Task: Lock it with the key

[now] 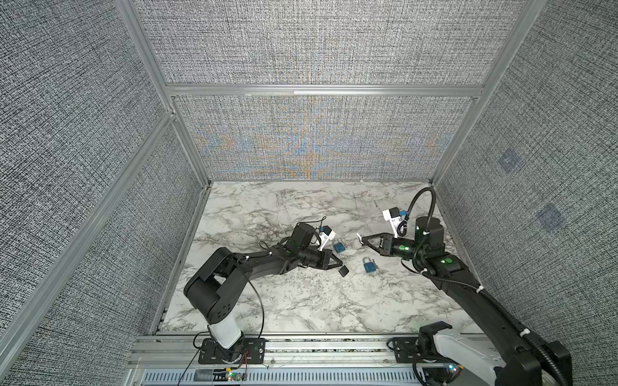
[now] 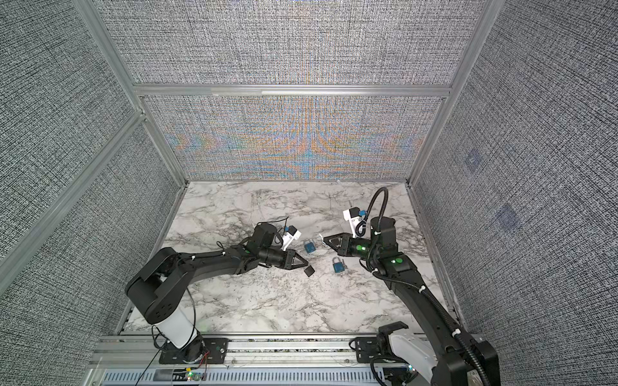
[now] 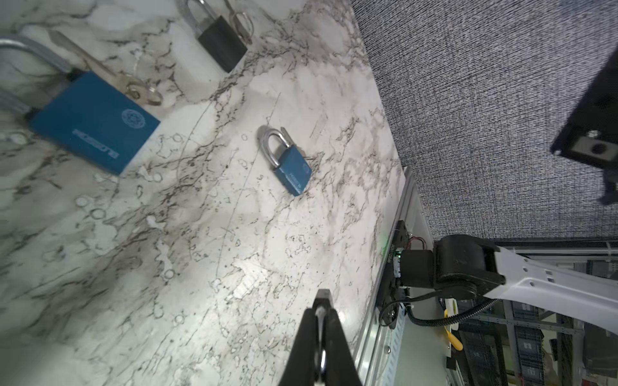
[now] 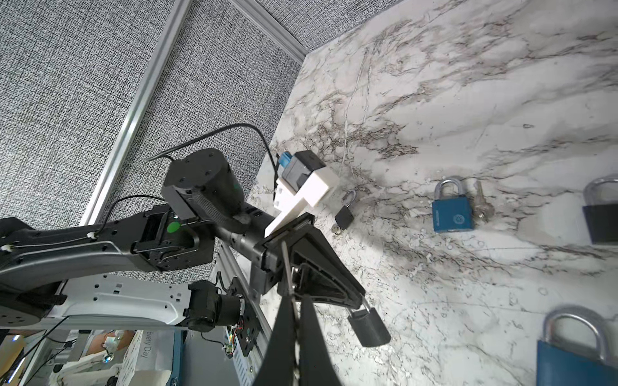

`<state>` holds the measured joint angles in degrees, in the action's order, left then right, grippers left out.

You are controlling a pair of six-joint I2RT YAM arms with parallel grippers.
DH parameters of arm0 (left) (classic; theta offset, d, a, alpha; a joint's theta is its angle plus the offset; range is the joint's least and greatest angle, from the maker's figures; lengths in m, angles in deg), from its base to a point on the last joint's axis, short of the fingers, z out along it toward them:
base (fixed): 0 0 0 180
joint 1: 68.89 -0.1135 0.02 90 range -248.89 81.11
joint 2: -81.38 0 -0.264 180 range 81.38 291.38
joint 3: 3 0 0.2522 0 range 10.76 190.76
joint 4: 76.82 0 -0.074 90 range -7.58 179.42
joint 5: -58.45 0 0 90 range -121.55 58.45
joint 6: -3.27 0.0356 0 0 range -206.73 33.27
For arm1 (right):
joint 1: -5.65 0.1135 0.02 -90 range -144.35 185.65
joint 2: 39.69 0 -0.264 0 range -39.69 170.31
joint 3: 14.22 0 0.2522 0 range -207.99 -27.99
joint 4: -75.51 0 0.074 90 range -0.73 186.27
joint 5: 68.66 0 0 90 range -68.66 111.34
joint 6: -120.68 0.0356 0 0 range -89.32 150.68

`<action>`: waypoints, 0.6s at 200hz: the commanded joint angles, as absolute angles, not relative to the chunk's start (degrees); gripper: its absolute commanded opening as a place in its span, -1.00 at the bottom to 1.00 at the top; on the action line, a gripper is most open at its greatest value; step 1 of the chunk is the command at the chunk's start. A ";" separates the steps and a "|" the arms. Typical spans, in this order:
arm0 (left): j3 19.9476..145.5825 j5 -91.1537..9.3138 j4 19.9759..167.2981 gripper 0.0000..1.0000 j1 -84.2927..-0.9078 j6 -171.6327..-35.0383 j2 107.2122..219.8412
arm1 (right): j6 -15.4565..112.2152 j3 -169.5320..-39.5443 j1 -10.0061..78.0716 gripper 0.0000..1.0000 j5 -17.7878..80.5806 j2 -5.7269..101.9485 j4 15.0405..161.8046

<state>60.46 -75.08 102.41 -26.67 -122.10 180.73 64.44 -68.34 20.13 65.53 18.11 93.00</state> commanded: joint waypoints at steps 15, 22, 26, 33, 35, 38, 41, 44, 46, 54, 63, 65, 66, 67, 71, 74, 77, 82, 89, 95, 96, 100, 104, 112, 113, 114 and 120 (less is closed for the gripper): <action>62.72 -75.84 99.82 -1.00 -25.46 -120.39 185.12 | 64.49 -67.69 20.08 -1.00 63.93 16.62 94.27; 63.10 -76.06 99.71 -1.00 -25.11 -120.39 185.99 | 64.51 -67.61 20.14 -1.00 63.79 16.39 94.43; 63.34 -76.18 99.70 -1.00 -24.92 -120.39 186.56 | 64.47 -67.57 20.07 -1.00 63.71 16.30 94.47; 63.82 -76.20 99.47 -1.00 -24.57 -120.35 187.34 | 64.60 -67.54 20.07 -1.00 63.69 16.13 94.55; 63.91 -76.24 99.38 -1.00 -24.50 -120.31 187.55 | 64.56 -67.54 20.09 -1.00 63.70 16.08 94.59; 64.03 -76.20 99.33 -1.00 -24.43 -120.30 187.87 | 64.62 -67.54 20.08 -1.00 63.71 16.04 94.62; 64.16 -76.13 99.24 -1.00 -24.31 -120.30 188.17 | 64.66 -67.54 20.08 -1.00 63.71 15.96 94.63; 64.26 -76.07 99.14 -1.00 -24.30 -120.30 188.43 | 64.66 -67.49 20.07 -1.00 63.71 15.95 94.63; 64.35 -76.03 99.05 -1.00 -24.19 -120.30 188.61 | 64.64 -67.42 20.06 -1.00 63.71 15.94 94.63; 64.71 -75.49 98.62 -1.00 -24.15 -120.27 189.24 | 64.75 -67.36 20.08 -1.00 63.58 15.77 94.63; 65.10 -75.06 97.96 -1.00 -24.04 -120.30 189.99 | 64.79 -67.25 20.10 -1.00 63.58 15.68 94.63; 65.15 -75.06 97.90 -1.00 -24.02 -120.30 190.16 | 64.85 -67.27 20.07 -1.00 63.61 15.68 94.57; 65.25 -75.06 97.92 -1.00 -24.00 -120.30 190.22 | 64.86 -67.23 20.07 -1.00 63.57 15.68 94.56; 65.30 -75.05 97.84 -1.00 -23.94 -120.30 190.30 | 64.82 -67.25 20.07 -1.00 63.55 15.68 94.55; 65.45 -75.05 97.68 -1.00 -23.90 -120.30 190.57 | 64.86 -67.20 20.12 -1.00 63.47 15.68 94.55; 65.53 -74.98 97.54 -1.00 -23.97 -120.30 190.81 | 64.82 -67.19 20.15 -1.00 63.45 15.66 94.55; 65.68 -74.92 97.43 -1.00 -23.90 -120.30 190.94 | 64.79 -67.18 20.09 -1.00 63.37 15.68 94.62; 65.82 -74.81 97.14 -1.00 -23.89 -120.18 191.27 | 64.73 -67.25 20.10 -1.00 63.27 15.68 94.67; 66.18 -74.42 96.50 -1.00 -23.89 -120.02 191.65 | 64.68 -67.35 20.15 -1.00 63.18 15.80 94.82; 66.52 -73.92 95.95 -1.00 -23.89 -119.88 191.85 | 64.56 -67.52 20.08 -1.00 63.07 15.86 95.10; 66.55 -73.83 95.81 -1.00 -23.89 -119.83 191.86 | 64.58 -67.53 20.07 -1.00 63.08 15.86 95.13; 66.72 -73.62 95.54 -0.99 -23.87 -119.70 192.01 | 64.50 -67.60 20.07 -1.00 63.09 15.93 95.30; 66.82 -73.36 95.26 -0.95 -23.89 -119.57 192.08 | 64.51 -67.68 20.07 -1.00 63.03 15.97 95.42; 67.17 -72.83 94.75 -0.84 -23.89 -119.36 192.25 | 64.43 -67.89 20.12 -1.00 62.78 16.04 95.81; 67.18 -72.85 94.68 -0.82 -23.89 -119.35 192.28 | 64.43 -67.89 20.09 -1.00 62.80 16.08 95.84; 67.23 -72.76 94.60 -0.82 -23.89 -119.34 192.33 | 64.39 -67.93 20.08 -1.00 62.77 16.06 95.85; 67.45 -72.45 94.35 -0.71 -23.88 -119.29 192.43 | 64.26 -68.00 20.12 -1.00 62.74 16.03 96.03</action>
